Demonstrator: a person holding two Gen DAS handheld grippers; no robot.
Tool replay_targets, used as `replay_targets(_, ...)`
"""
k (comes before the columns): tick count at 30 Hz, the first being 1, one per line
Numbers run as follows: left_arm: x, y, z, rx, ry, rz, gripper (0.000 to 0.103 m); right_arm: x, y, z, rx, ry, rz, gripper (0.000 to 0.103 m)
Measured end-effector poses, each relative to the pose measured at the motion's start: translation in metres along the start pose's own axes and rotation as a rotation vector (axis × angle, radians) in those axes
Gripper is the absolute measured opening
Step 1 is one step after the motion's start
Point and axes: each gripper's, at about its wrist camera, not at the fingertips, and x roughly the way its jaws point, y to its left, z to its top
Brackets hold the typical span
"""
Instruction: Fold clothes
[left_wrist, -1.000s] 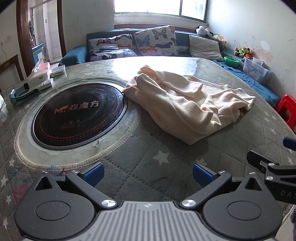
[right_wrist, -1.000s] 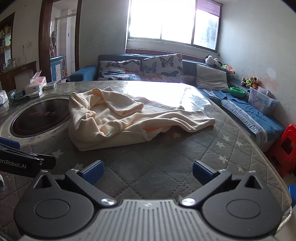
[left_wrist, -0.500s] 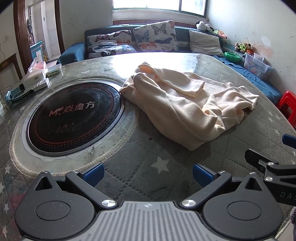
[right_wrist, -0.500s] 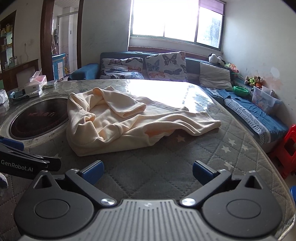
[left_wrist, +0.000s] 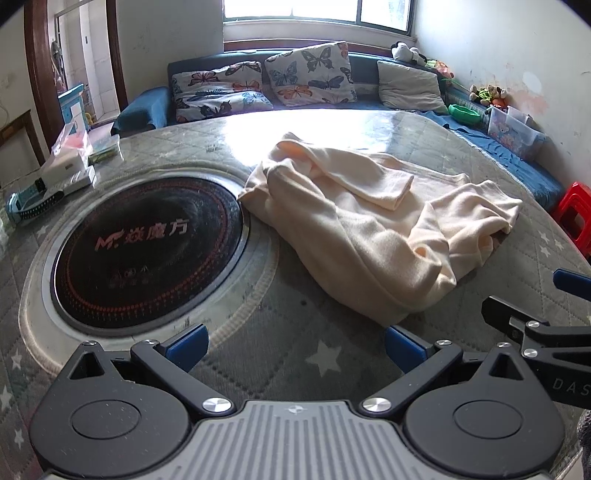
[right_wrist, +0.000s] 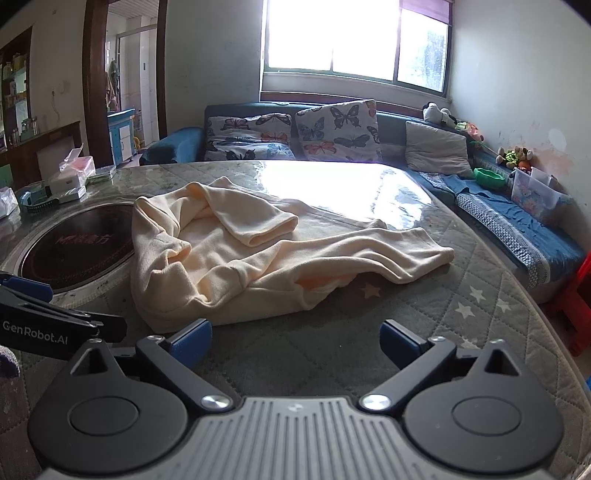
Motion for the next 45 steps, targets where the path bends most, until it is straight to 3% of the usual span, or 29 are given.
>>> replay_targets(13,-0.003,0.009,0.047,0.012,-0.07,-0.009,0.103,0.019,-0.008,0.03,0.014,0.018,0.076,0.078)
replay_targets(18,0.008,0.013,0.075,0.033,-0.098,0.039,0.102,0.033,-0.016,0.052,0.045,0.031,0.119,0.07)
replay_targets(23,0.032,0.015,0.098,0.009,-0.076,0.055,0.095,0.052,-0.017,0.066,0.054,0.05,0.148,0.061)
replay_targets(28,0.06,0.017,0.118,0.011,-0.033,0.048,0.092,0.072,-0.011,0.07,0.048,0.09,0.184,0.06)
replay_targets(30,0.074,0.017,0.122,0.022,-0.003,0.058,0.087,0.078,-0.009,0.07,0.052,0.105,0.194,0.058)
replay_targets(34,0.1,0.02,0.125,0.034,0.071,0.046,0.066,0.087,-0.007,0.069,0.059,0.125,0.208,0.056)
replay_targets(37,0.111,0.027,0.125,0.015,0.101,0.009,0.037,0.092,-0.006,0.07,0.058,0.135,0.211,0.052)
replay_targets(40,0.109,0.034,0.122,-0.009,0.088,-0.028,0.018,0.094,-0.007,0.069,0.06,0.147,0.215,0.047)
replay_targets(43,0.098,0.039,0.115,-0.013,0.065,-0.031,0.006,0.094,-0.008,0.067,0.059,0.153,0.218,0.04)
replay_targets(45,0.09,0.044,0.108,-0.021,0.057,-0.034,0.004,0.093,-0.008,0.065,0.056,0.156,0.22,0.038)
